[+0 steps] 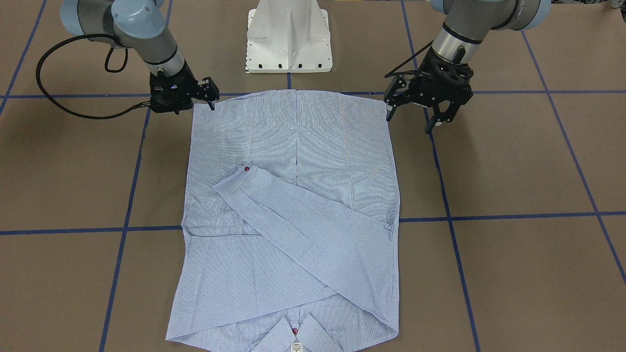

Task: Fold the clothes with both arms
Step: 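Lower the right gripper to the shirt's side edge near the hem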

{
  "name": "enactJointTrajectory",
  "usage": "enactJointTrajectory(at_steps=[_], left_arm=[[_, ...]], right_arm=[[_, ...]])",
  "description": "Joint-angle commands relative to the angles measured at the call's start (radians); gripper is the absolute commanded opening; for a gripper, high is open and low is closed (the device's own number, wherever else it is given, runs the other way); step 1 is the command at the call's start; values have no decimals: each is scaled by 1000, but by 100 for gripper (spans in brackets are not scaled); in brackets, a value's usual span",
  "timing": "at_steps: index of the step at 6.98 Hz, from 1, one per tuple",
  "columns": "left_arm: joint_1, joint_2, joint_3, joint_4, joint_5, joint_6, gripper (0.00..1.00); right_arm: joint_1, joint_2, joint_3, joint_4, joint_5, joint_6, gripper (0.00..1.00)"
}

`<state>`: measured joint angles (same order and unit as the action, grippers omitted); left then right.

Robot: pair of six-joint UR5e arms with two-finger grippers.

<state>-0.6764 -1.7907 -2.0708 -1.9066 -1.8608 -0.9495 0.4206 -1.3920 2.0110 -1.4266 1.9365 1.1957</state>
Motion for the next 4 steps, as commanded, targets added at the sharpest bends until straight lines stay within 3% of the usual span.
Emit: enactJointTrajectory(at_steps=[1,4], left_arm=[[1,-4,-2,0,0,-3,100],[1,-12,-2,0,2,-3,100]], right_arm=[[-20,4,-32,-3,6,1,92],[-42,10,-64,-3,12,-1,86]])
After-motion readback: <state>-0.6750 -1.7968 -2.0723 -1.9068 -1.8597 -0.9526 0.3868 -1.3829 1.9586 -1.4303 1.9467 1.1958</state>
